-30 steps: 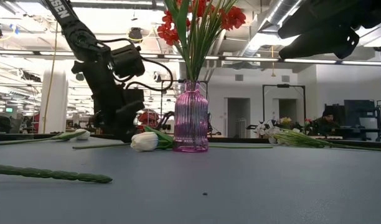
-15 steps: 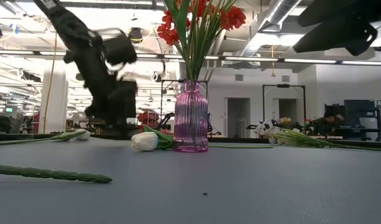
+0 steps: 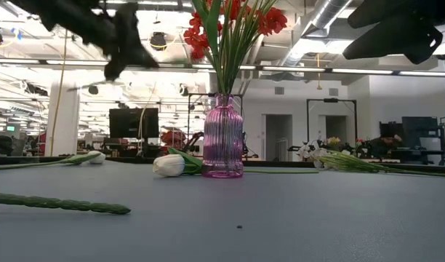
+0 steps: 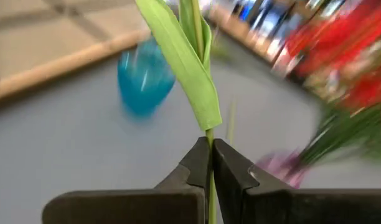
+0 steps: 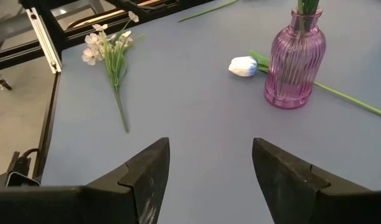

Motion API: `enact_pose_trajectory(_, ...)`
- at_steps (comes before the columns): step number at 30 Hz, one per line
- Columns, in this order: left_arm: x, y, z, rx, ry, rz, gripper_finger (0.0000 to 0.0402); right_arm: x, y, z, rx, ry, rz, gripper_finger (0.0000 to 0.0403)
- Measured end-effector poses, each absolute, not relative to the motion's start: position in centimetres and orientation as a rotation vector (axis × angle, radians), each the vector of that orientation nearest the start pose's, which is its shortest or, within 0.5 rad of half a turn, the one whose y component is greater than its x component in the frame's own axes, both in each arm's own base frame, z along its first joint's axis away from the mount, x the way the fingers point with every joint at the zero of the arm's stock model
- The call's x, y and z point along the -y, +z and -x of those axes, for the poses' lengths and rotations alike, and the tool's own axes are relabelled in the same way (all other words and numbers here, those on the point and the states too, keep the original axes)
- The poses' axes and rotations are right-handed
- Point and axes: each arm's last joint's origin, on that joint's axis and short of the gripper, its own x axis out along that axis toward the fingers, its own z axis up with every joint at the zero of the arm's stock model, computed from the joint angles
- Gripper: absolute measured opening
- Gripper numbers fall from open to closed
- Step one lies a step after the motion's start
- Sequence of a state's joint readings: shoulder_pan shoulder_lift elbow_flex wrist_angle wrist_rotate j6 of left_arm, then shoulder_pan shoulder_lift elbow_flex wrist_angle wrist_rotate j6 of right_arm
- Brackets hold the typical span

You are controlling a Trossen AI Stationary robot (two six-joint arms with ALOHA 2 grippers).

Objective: Sort flowers into vase by color
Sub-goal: Put the red tulip into the violet vase

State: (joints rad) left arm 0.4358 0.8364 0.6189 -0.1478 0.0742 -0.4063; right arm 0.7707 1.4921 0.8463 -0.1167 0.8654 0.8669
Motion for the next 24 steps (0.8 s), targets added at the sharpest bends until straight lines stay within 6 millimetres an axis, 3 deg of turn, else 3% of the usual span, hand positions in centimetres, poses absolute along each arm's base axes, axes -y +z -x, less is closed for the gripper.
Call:
enact_pose_trajectory(6,-5.7,31.1,-15.7,0.02,0.198,0.393,0.0,-18.8,20.8,-22.8,-0.422,-0.298,-0.291,0.0253)
enact_pose_trajectory(13,-2.2,34.0,-16.4,0.259,-0.205,0.213,0.0,-19.4,21.9,-23.4,-0.351,-0.217,-0.275,0.0253)
enact_pose_trajectory(18,0.5,34.4,-17.4,0.326,-0.4,0.129,0.0,-19.9,22.6,-23.7,-0.322,-0.12,-0.283,0.0253)
enact_pose_trajectory(24,4.4,32.4,-20.0,0.259,-0.559,0.038,0.0,-20.7,22.7,-23.8,-0.295,-0.065,-0.29,0.0253)
